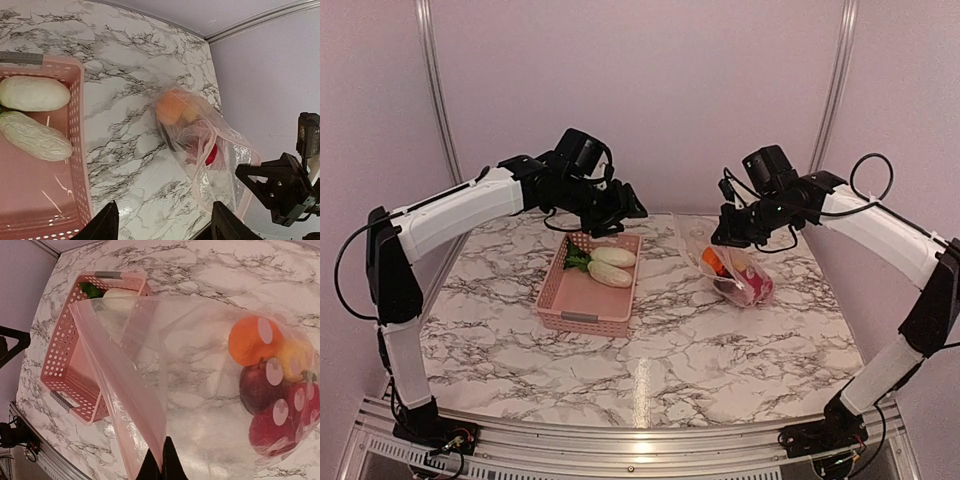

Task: Place the food in the zip-top bag and seal the zipper
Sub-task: Adjust the zipper food storage bag at the center of the board, then pick up the fake vegetable from the bin.

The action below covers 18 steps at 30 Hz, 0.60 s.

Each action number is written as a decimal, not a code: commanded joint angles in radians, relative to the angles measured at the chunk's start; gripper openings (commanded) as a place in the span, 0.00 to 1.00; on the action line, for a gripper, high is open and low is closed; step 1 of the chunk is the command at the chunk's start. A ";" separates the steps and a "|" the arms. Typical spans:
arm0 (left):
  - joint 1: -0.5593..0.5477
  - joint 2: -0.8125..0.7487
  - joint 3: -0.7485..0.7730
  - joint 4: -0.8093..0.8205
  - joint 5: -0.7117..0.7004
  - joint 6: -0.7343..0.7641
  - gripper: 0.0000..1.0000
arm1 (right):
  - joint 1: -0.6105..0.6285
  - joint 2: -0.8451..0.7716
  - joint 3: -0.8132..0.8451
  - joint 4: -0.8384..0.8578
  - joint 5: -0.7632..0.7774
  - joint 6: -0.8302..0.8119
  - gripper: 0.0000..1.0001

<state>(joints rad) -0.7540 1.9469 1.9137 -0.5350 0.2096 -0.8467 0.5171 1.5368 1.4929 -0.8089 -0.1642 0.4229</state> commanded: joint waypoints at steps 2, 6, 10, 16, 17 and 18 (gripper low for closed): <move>0.051 -0.095 -0.160 -0.131 -0.164 0.117 0.72 | 0.028 0.008 -0.021 0.125 -0.065 0.034 0.00; 0.070 -0.106 -0.239 -0.142 -0.205 0.152 0.77 | 0.032 0.019 -0.009 0.127 -0.083 0.029 0.00; 0.096 -0.068 -0.278 -0.151 -0.231 0.157 0.77 | 0.033 0.031 0.004 0.116 -0.102 0.021 0.00; 0.108 -0.039 -0.304 -0.097 -0.271 0.009 0.80 | 0.033 0.032 0.012 0.103 -0.104 0.016 0.00; 0.108 -0.048 -0.326 -0.061 -0.278 -0.029 0.80 | 0.033 0.030 0.009 0.103 -0.102 0.017 0.00; 0.108 -0.059 -0.357 -0.010 -0.282 -0.065 0.80 | 0.033 0.027 0.006 0.103 -0.101 0.019 0.00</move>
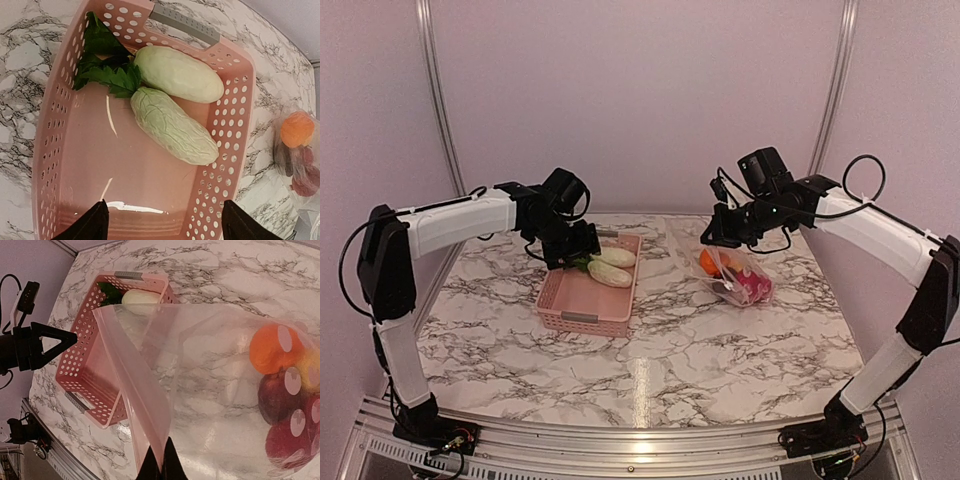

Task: Place the food in the zip-top bag and seal the zipper
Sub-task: Pick up the fake vegetable from the bin.

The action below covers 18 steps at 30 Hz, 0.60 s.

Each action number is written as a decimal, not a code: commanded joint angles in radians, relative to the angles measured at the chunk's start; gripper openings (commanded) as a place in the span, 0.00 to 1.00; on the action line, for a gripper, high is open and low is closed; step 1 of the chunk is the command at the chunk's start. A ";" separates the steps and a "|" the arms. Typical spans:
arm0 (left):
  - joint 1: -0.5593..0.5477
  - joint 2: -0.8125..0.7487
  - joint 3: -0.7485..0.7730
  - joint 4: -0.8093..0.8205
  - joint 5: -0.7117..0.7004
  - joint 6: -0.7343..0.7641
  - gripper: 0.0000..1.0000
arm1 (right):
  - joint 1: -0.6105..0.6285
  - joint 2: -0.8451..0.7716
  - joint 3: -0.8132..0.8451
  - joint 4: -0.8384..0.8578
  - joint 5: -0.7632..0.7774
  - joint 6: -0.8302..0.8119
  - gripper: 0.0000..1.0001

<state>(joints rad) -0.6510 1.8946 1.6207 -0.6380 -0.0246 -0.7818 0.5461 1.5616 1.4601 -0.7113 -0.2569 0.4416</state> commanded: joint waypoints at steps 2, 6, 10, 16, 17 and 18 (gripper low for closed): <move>0.006 -0.024 -0.130 0.219 -0.034 -0.196 0.79 | 0.003 -0.003 0.029 0.010 -0.007 0.003 0.00; 0.007 0.033 -0.110 0.296 -0.012 -0.254 0.77 | 0.005 -0.017 0.008 0.019 -0.001 0.012 0.00; 0.007 0.124 -0.024 0.257 0.004 -0.296 0.72 | 0.004 -0.027 -0.010 0.027 0.004 0.016 0.00; 0.012 0.175 -0.019 0.265 -0.029 -0.407 0.65 | 0.005 -0.033 -0.019 0.029 0.011 0.022 0.00; 0.015 0.182 -0.018 0.264 -0.029 -0.417 0.65 | 0.004 -0.034 -0.018 0.029 0.013 0.023 0.00; 0.018 0.190 -0.018 0.265 -0.030 -0.426 0.64 | 0.003 -0.033 -0.018 0.029 0.014 0.024 0.00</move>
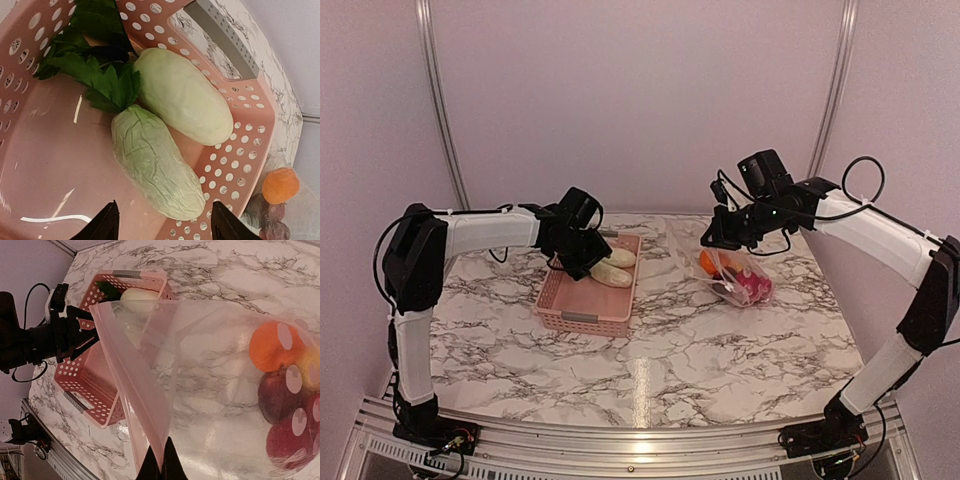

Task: Place the food in the zip-top bag and seal the zipper
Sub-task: Pick up the fake vegetable from the bin.

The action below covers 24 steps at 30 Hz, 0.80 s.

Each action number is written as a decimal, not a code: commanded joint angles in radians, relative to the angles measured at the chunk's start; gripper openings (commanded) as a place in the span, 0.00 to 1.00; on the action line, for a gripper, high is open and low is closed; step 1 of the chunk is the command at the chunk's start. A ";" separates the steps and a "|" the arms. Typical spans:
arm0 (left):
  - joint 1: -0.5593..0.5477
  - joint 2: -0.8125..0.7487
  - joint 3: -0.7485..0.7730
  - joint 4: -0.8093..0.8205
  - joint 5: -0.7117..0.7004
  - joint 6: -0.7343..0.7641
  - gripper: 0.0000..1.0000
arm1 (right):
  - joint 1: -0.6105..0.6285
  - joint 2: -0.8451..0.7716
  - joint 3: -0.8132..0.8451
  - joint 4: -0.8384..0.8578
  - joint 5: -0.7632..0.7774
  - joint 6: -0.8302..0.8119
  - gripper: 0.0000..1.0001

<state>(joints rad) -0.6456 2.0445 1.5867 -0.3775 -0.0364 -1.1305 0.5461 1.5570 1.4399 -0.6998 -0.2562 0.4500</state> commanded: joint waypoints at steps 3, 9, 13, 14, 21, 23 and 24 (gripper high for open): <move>0.022 0.070 0.021 0.013 -0.009 -0.091 0.64 | 0.004 -0.028 -0.002 0.018 0.012 0.018 0.00; 0.044 0.130 0.057 0.007 0.013 -0.087 0.63 | 0.002 -0.038 -0.023 0.018 0.014 0.025 0.00; 0.065 0.150 0.061 0.015 0.032 -0.087 0.61 | 0.004 -0.044 -0.029 0.013 0.019 0.024 0.00; 0.068 0.153 0.061 0.019 0.032 -0.087 0.60 | 0.003 -0.044 -0.030 0.012 0.021 0.024 0.00; 0.072 0.167 0.067 0.039 0.066 -0.089 0.46 | 0.004 -0.056 -0.034 0.003 0.033 0.023 0.00; 0.072 0.163 0.063 0.040 0.068 -0.088 0.43 | 0.003 -0.059 -0.039 0.004 0.034 0.024 0.00; 0.072 0.161 0.062 0.041 0.068 -0.087 0.41 | 0.002 -0.060 -0.039 0.002 0.034 0.024 0.00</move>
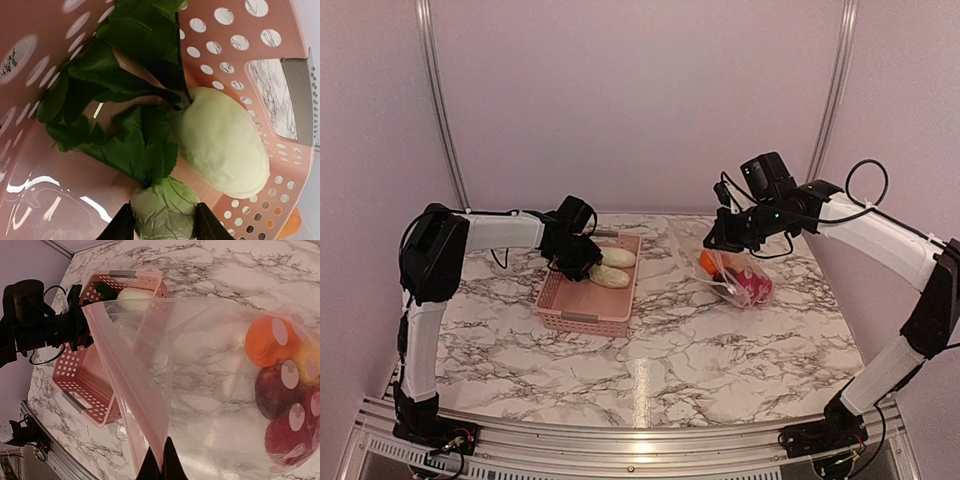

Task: Place the food in the zip-top bag and seal the zipper
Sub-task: Pick up the fake vegetable from the bin.

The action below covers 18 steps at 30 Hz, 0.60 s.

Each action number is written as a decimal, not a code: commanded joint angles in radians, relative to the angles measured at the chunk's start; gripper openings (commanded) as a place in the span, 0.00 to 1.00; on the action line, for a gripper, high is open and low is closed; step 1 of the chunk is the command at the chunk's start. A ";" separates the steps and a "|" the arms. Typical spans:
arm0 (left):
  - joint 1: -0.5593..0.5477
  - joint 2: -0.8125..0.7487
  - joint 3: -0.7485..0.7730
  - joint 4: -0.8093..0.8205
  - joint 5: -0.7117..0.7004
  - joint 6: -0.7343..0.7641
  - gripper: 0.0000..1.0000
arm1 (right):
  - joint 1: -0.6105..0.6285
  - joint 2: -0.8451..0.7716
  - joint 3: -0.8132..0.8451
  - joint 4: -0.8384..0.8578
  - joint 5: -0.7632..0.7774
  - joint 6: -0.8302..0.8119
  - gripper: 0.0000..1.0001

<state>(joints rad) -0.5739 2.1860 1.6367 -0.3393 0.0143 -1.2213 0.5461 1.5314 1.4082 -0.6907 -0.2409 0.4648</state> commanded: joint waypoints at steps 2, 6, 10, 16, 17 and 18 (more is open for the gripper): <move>0.000 0.010 0.012 0.004 0.015 0.010 0.38 | 0.004 -0.034 -0.006 -0.008 0.017 0.010 0.00; -0.003 -0.040 0.009 0.003 0.010 0.021 0.33 | 0.003 -0.036 -0.001 -0.009 0.018 0.009 0.00; -0.010 -0.120 0.005 0.007 0.005 0.083 0.32 | 0.003 -0.034 0.007 -0.011 0.017 0.011 0.00; -0.021 -0.238 0.000 0.031 0.040 0.242 0.30 | 0.003 -0.024 0.036 -0.025 0.008 0.011 0.00; -0.027 -0.258 -0.001 0.045 0.049 0.271 0.30 | 0.003 -0.020 0.041 -0.028 0.007 0.010 0.00; -0.033 -0.275 -0.004 0.072 0.065 0.302 0.30 | 0.003 -0.017 0.046 -0.028 0.004 0.008 0.00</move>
<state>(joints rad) -0.5858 2.0090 1.6348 -0.3302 0.0418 -1.0721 0.5461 1.5200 1.4036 -0.6998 -0.2371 0.4679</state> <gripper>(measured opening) 0.375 0.003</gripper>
